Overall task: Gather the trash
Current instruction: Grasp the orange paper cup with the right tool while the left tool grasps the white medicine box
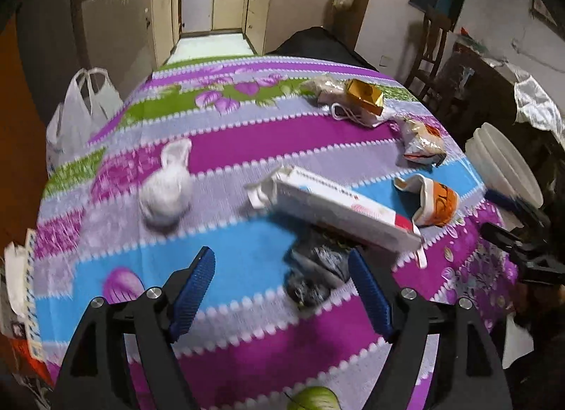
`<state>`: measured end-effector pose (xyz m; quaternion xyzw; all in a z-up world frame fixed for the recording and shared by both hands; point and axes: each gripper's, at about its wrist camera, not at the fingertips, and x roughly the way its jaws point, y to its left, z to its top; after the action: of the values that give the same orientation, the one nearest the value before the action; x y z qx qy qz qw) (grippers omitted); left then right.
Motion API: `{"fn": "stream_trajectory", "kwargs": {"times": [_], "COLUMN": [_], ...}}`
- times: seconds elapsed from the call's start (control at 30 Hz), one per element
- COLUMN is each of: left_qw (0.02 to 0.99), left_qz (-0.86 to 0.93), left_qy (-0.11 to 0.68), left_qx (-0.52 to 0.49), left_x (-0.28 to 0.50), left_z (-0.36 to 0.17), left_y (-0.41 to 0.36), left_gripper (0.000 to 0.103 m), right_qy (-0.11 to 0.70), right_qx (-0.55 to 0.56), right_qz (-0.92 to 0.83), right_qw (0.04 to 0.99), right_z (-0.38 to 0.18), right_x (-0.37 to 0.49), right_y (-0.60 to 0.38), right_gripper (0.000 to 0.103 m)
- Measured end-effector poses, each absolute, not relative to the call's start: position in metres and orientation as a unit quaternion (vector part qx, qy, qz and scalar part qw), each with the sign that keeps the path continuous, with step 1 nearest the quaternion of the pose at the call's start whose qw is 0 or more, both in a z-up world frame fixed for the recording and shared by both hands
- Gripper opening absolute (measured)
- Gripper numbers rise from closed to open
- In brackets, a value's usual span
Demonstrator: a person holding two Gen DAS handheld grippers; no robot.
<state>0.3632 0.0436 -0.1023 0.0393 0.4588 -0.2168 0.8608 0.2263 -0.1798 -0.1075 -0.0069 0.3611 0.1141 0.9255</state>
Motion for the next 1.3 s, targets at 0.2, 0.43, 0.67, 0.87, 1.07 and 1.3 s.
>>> {"fn": "stream_trajectory", "kwargs": {"times": [0.2, 0.43, 0.67, 0.87, 1.07, 1.3], "left_qw": [0.855, 0.841, 0.846, 0.841, 0.847, 0.813], "left_qz": [-0.207, -0.229, -0.171, -0.106, -0.132, -0.304], "left_qy": [0.475, 0.49, 0.503, 0.529, 0.515, 0.487], "left_qx": [0.015, -0.01, -0.038, -0.031, 0.006, 0.099], "left_x": [0.361, 0.353, 0.384, 0.419, 0.426, 0.407], "left_z": [-0.107, -0.104, -0.107, -0.138, -0.139, -0.109], "left_y": [0.043, 0.011, -0.01, -0.031, -0.049, -0.093], "left_gripper": [0.078, 0.078, 0.083, 0.084, 0.036, 0.026], "right_qy": [0.372, 0.4, 0.39, 0.374, 0.373, 0.366], "right_qx": [-0.162, -0.188, -0.042, 0.049, 0.082, 0.13], "right_qz": [0.209, 0.238, 0.187, 0.168, 0.15, 0.094], "right_qw": [0.89, 0.865, 0.901, 0.911, 0.912, 0.917], "right_z": [-0.116, -0.132, -0.121, -0.118, -0.126, -0.114], "right_x": [0.271, 0.279, 0.235, 0.196, 0.181, 0.172], "right_y": [-0.148, -0.139, -0.178, -0.196, -0.201, -0.226], "right_gripper": [0.081, 0.035, 0.031, 0.031, 0.031, 0.031]}}
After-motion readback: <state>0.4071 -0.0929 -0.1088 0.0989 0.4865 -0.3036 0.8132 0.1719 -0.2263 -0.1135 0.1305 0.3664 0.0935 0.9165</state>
